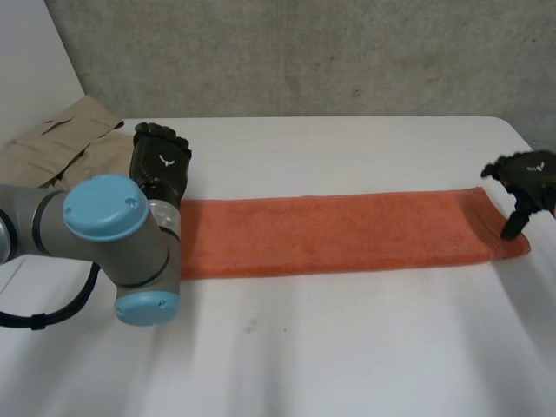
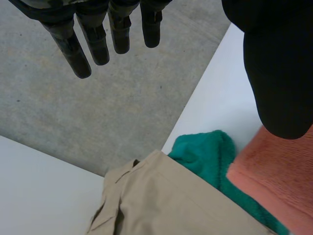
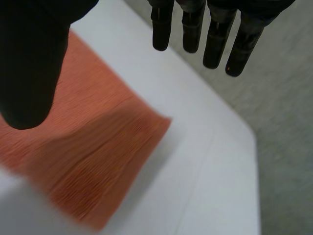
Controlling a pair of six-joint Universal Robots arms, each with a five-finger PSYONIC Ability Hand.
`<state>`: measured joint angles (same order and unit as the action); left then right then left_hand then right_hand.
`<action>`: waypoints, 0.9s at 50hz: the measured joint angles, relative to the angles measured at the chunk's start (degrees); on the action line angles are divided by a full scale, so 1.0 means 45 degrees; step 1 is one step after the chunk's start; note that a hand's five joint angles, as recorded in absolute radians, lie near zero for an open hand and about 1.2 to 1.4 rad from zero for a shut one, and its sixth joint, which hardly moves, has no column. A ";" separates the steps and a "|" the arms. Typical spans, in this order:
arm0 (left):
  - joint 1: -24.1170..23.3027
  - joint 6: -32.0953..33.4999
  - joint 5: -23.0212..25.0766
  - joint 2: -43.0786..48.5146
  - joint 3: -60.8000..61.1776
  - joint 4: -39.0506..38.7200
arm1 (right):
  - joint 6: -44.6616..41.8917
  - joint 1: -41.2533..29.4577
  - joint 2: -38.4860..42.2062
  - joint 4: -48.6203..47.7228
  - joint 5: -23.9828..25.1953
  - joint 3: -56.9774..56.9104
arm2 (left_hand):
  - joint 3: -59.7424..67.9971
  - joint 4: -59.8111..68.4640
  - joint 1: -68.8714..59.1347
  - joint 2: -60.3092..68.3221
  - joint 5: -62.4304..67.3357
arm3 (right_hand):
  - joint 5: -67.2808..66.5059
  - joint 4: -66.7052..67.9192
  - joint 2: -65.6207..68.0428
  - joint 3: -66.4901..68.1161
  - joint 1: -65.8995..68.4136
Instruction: Fold the laundry.
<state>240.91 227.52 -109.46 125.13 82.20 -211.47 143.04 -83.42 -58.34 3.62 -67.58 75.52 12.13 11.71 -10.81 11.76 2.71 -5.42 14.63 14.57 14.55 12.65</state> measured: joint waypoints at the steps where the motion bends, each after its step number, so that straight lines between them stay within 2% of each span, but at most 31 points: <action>1: -0.0020 -0.0027 0.0002 -0.0028 0.0097 -0.0039 | -0.0003 0.0057 0.0003 0.0116 0.0053 0.0017 | 0.0000 0.0000 0.0000 0.0000 0.0000 | 0.0000 0.0000 0.0000 0.0000 0.0000; 2: -0.0062 -0.0087 0.0005 -0.0075 0.0277 -0.0123 | -0.0048 0.0359 0.0145 0.0595 0.0310 0.0083 | 0.0000 0.0000 0.0000 0.0000 0.0000 | -0.0841 0.1016 0.1049 0.1123 0.0852; 9: -0.0219 -0.0228 0.0009 -0.0079 0.0553 -0.0280 | -0.0666 0.0884 0.1326 0.0635 0.0518 -0.0054 | 0.0000 0.0000 0.0000 0.0000 0.0000 | -0.1821 0.2098 0.1998 0.2153 0.1754; 12: -0.0287 -0.0241 0.0007 -0.0065 0.0564 -0.0285 | -0.0961 0.0952 0.1694 0.0484 0.0491 -0.0130 | 0.0000 0.0000 0.0000 0.0000 0.0000 | -0.4093 0.4518 0.4712 0.4537 0.3990; 13: -0.0305 -0.0244 0.0004 -0.0065 0.0565 -0.0285 | -0.1164 0.1008 0.1949 0.0323 0.0461 -0.0209 | 0.0000 0.0000 0.0000 0.0000 0.0000 | -0.6160 0.6682 0.7026 0.6964 0.6107; 14: -0.0320 -0.0245 0.0002 -0.0066 0.0565 -0.0284 | -0.1203 0.1021 0.2000 0.0283 0.0454 -0.0229 | 0.0000 0.0000 0.0000 0.0000 0.0000 | -0.6160 0.6682 0.7026 0.6964 0.6107; 15: -0.0362 -0.0246 -0.0002 -0.0076 0.0564 -0.0282 | -0.1329 0.1079 0.2165 0.0114 0.0424 -0.0302 | 0.0000 0.0000 0.0000 0.0000 0.0000 | -0.8840 0.9437 0.9801 0.9672 0.8402; 16: -0.0384 -0.0247 -0.0005 -0.0086 0.0565 -0.0281 | -0.1385 0.1126 0.2235 -0.0003 0.0402 -0.0340 | 0.0000 0.0000 0.0000 0.0000 0.0000 | -1.0720 1.1385 1.1556 1.1378 0.9426; 21: -0.0448 -0.0249 -0.0005 -0.0225 0.0610 -0.0274 | -0.1476 0.1479 0.2226 -0.0520 0.0239 -0.0412 | 0.0000 0.0000 0.0000 0.0000 0.0000 | -1.1032 1.1879 1.1777 1.1806 0.9436; 29: -0.0474 -0.0247 0.0024 -0.1038 0.0971 -0.0270 | -0.1774 0.3029 0.1076 -0.1424 -0.0577 -0.0455 | 0.0000 0.0000 0.0000 0.0000 0.0000 | -1.1065 1.1884 1.1777 1.1806 0.9436; 35: -0.0477 -0.0257 0.0034 -0.1473 0.1275 -0.0271 | -0.2585 0.3568 0.0780 -0.1698 -0.0727 -0.0643 | 0.0000 0.0000 0.0000 0.0000 0.0000 | -1.1216 1.1888 1.1777 1.1806 0.9436; 36: -0.0481 -0.0263 0.0040 -0.1638 0.1446 -0.0271 | -0.3588 0.3742 0.0639 -0.1879 -0.0684 -0.0759 | 0.0000 0.0000 0.0000 0.0000 0.0000 | -1.1287 1.1909 1.1777 1.1806 0.9436; 41: -0.0488 -0.0326 0.0041 -0.1778 0.1650 -0.0271 | -0.4357 0.3123 0.0439 -0.2153 -0.0346 -0.0726 | 0.0000 0.0000 0.0000 0.0000 0.0000 | -1.1301 1.1930 1.1777 1.1806 0.9570; 45: -0.0494 -0.0565 0.0034 -0.1848 0.1776 -0.0271 | -0.4240 0.1634 -0.0045 -0.2515 0.0219 -0.0412 | 0.0000 0.0000 0.0000 0.0000 0.0000 | -1.1359 1.1931 1.1776 1.1818 0.9611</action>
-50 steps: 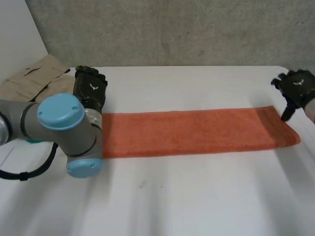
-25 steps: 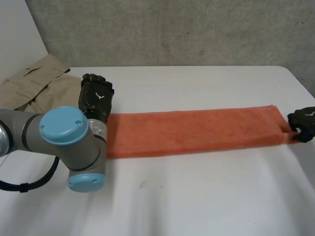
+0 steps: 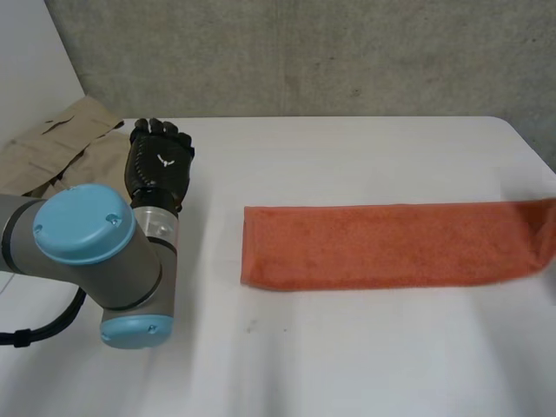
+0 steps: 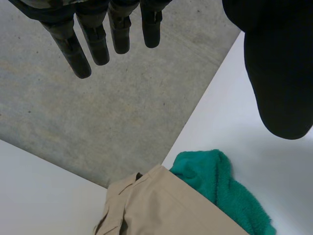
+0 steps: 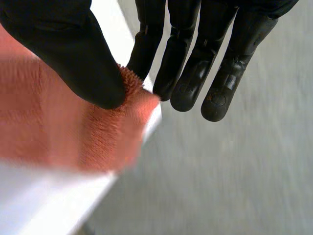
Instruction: Fold the laundry.
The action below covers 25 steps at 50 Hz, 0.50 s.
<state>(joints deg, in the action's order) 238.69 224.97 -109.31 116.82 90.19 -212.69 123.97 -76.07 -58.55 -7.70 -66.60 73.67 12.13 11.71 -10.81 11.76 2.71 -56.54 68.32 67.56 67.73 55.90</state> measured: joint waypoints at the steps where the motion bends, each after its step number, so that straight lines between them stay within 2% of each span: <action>1: -0.0004 -0.0059 0.0000 -0.0026 0.0021 0.0000 | 0.0058 -0.0273 -0.0097 -0.0061 0.0103 0.0067 | 0.0000 0.0000 0.0000 0.0000 0.0000 | -0.0001 0.0000 0.0000 0.0000 0.0000; 2: -0.0013 -0.0218 0.0001 -0.0101 0.0072 0.0000 | 0.0281 -0.1231 -0.0422 -0.0294 0.0423 0.0299 | 0.0000 0.0000 0.0000 0.0000 0.0000 | -0.0001 0.0000 0.0000 0.0001 0.0000; 4: -0.0022 -0.0383 0.0003 -0.0196 0.0125 0.0000 | 0.0442 -0.1934 -0.0624 -0.0445 0.0635 0.0448 | 0.0000 0.0000 0.0000 0.0000 0.0000 | 0.0000 0.0000 0.0000 0.0001 0.0002; 9: -0.0068 -0.0867 0.0011 -0.0533 0.0274 -0.0001 | 0.1029 -0.5253 -0.1065 -0.0970 0.1317 0.0909 | 0.0000 0.0000 0.0000 0.0000 0.0000 | -0.0001 0.0000 0.0001 0.0001 0.0066; 10: -0.0068 -0.0867 0.0011 -0.0533 0.0274 -0.0001 | 0.1029 -0.5253 -0.1065 -0.0970 0.1317 0.0909 | 0.0000 0.0000 0.0000 0.0000 0.0000 | -0.0001 0.0000 0.0001 0.0001 0.0066; 12: -0.0094 -0.1053 0.0013 -0.0682 0.0341 0.0000 | 0.1178 -0.7079 -0.0871 -0.1171 0.1558 0.1070 | 0.0000 0.0000 0.0000 0.0000 0.0000 | -0.0001 0.0000 0.0001 0.0001 0.0066; 14: -0.0097 -0.1071 0.0014 -0.0696 0.0350 0.0001 | 0.1185 -0.7227 -0.0837 -0.1189 0.1574 0.1082 | 0.0000 0.0000 0.0000 0.0000 0.0000 | -0.0001 0.0000 0.0001 0.0001 0.0066; 19: -0.0222 -0.1164 0.0046 -0.0713 0.0431 0.0000 | 0.1208 -1.0125 0.0336 -0.1552 0.1863 0.1321 | 0.0000 0.0000 0.0000 0.0000 0.0000 | -0.0001 0.0001 0.0001 0.0002 0.0066; 23: -0.0338 -0.1162 0.0108 -0.0641 0.0434 0.0000 | 0.1197 -1.0600 0.0674 -0.1598 0.1861 0.1367 | 0.0000 0.0000 0.0000 0.0000 0.0000 | 0.0000 0.0001 0.0001 0.0001 0.0066; 24: -0.0431 -0.1162 0.0174 -0.0591 0.0426 -0.0001 | 0.1192 -1.1164 0.1257 -0.1610 0.1743 0.1409 | 0.0000 0.0000 0.0000 0.0000 0.0000 | 0.2264 -0.2601 -0.2522 -0.2529 -0.2112; 25: -0.0452 -0.1162 0.0189 -0.0581 0.0423 -0.0002 | 0.1193 -1.1186 0.1284 -0.1609 0.1732 0.1411 | 0.0000 0.0000 0.0000 0.0000 0.0000 | 0.2264 -0.2601 -0.2522 -0.2529 -0.2112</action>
<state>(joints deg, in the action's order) 236.66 219.75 -108.46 114.20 92.09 -212.70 129.33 -126.40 -52.77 -14.93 -58.80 80.02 12.13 11.71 -10.81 11.76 2.71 -46.35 56.61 56.22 56.35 46.40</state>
